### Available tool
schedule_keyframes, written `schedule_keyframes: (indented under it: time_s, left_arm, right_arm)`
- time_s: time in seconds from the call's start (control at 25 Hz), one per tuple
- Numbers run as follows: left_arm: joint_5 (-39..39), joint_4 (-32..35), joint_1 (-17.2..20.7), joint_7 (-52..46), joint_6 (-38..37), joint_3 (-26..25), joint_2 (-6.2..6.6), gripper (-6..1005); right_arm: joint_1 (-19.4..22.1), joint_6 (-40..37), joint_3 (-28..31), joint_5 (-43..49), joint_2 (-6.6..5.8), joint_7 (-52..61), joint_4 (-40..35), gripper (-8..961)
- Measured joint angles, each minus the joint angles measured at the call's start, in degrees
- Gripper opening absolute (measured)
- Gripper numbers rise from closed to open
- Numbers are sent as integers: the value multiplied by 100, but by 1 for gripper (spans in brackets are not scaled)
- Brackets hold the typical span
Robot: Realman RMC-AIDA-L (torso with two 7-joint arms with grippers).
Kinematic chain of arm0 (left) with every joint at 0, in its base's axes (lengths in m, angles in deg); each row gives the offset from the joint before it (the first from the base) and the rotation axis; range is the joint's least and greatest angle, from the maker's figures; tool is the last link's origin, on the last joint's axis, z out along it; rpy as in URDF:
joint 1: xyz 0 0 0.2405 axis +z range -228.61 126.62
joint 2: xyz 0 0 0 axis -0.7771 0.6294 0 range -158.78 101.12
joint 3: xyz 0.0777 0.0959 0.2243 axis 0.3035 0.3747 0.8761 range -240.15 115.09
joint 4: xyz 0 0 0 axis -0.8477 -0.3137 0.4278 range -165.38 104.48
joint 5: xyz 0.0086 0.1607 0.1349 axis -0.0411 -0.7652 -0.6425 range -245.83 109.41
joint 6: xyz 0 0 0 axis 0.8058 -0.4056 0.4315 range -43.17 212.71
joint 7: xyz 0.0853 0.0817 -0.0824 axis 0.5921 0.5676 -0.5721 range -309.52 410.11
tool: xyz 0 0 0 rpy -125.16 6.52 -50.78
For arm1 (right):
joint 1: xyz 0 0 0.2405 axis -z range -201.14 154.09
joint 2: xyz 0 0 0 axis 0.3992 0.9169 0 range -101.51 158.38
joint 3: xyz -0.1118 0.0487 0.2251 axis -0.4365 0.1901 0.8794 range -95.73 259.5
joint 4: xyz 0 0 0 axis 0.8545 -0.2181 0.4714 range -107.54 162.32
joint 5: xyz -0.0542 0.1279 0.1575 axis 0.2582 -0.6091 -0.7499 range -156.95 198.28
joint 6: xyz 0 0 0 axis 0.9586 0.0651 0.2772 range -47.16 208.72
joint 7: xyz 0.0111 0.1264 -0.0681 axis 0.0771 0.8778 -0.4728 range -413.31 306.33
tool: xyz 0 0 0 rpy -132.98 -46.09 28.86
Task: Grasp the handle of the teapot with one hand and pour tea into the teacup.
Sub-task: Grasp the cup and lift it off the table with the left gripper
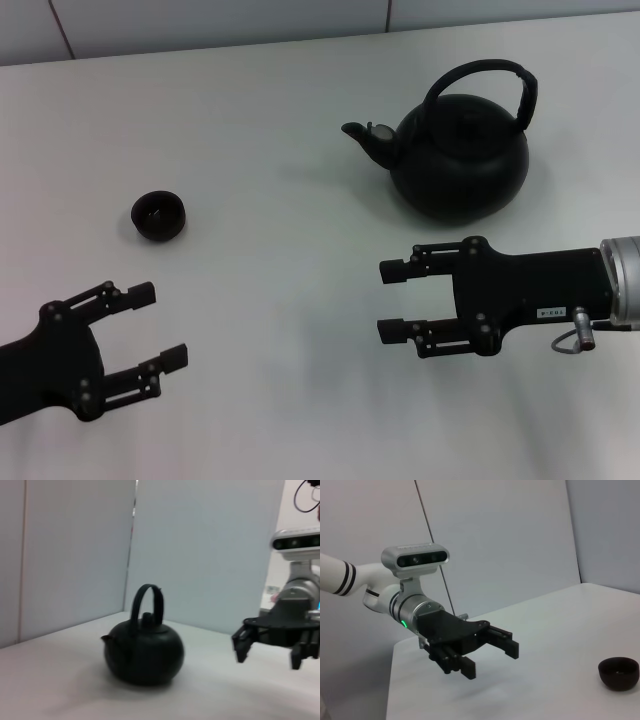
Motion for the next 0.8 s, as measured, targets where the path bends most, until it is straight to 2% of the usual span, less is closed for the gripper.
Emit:
schedule_keyframes:
  time_s: [0.24,0.48,0.8]
  left_arm:
    - [108,-27,-13,-45,422,-111,-16,796]
    - [627,-318,-16,-101,1119,-361,-15,796]
    - [779,-506,-186,-319,2000,-345,-12,796]
  right_arm:
    - [-9,0,0,-23,0,0,-3,681]
    - [-12,0,3,-29,0,0,1,682]
    - [-55,0,35,-34,0,0,1,682]
